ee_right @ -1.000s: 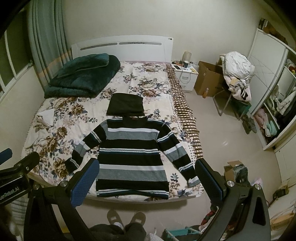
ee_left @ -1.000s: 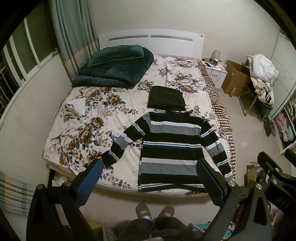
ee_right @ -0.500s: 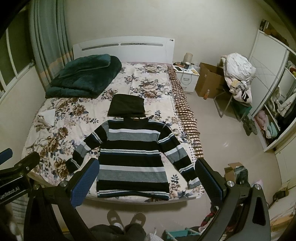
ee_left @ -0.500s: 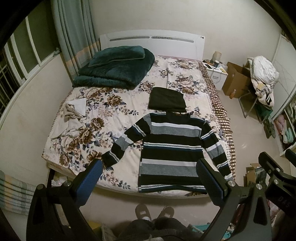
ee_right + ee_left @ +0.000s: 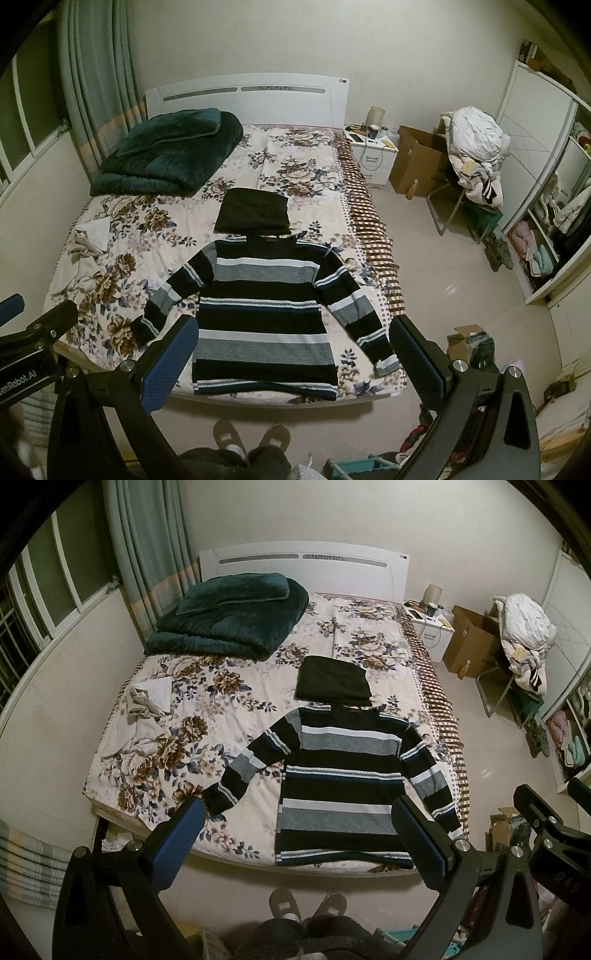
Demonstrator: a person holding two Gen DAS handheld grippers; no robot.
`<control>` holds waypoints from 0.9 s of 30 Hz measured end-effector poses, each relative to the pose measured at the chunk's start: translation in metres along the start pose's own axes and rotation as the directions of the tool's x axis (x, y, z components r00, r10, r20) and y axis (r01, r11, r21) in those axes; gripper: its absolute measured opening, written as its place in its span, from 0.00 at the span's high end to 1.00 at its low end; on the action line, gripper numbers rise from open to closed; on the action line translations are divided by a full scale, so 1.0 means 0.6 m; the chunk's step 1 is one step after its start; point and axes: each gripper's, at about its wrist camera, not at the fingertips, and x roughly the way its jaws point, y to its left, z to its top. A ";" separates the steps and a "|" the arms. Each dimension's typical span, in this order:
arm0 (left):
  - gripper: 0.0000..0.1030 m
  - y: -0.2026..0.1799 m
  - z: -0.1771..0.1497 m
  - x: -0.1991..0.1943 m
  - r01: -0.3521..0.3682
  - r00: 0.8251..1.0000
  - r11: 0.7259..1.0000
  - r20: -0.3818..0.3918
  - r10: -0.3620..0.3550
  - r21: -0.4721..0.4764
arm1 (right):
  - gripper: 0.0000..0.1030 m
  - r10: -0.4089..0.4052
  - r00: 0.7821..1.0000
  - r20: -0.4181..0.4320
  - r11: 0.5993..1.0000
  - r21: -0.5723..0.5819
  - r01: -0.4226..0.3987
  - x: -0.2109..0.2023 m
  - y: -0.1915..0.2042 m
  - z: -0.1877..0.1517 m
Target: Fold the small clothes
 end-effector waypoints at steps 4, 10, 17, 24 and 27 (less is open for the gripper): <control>0.00 0.000 -0.003 0.001 0.001 1.000 1.000 0.001 -0.001 0.001 | 0.00 0.000 1.000 0.001 1.000 0.001 0.000 -0.002 0.001 0.001; 0.00 0.000 -0.004 0.001 0.002 1.000 1.000 0.002 -0.002 0.000 | 0.00 -0.001 1.000 0.001 1.000 0.000 0.001 0.001 0.001 -0.002; 0.00 0.001 -0.003 -0.001 0.000 1.000 1.000 0.005 0.000 -0.001 | 0.00 0.002 1.000 -0.003 1.000 0.008 -0.002 -0.005 0.006 0.001; 0.00 0.005 0.031 0.070 -0.109 0.988 0.993 0.116 0.105 0.033 | 0.00 0.020 0.999 -0.042 0.991 0.132 -0.014 0.049 -0.004 0.018; 0.00 0.000 0.034 0.143 -0.147 0.980 0.987 0.144 0.137 0.065 | 0.00 -0.015 0.996 -0.093 0.972 0.233 0.036 0.137 -0.056 -0.013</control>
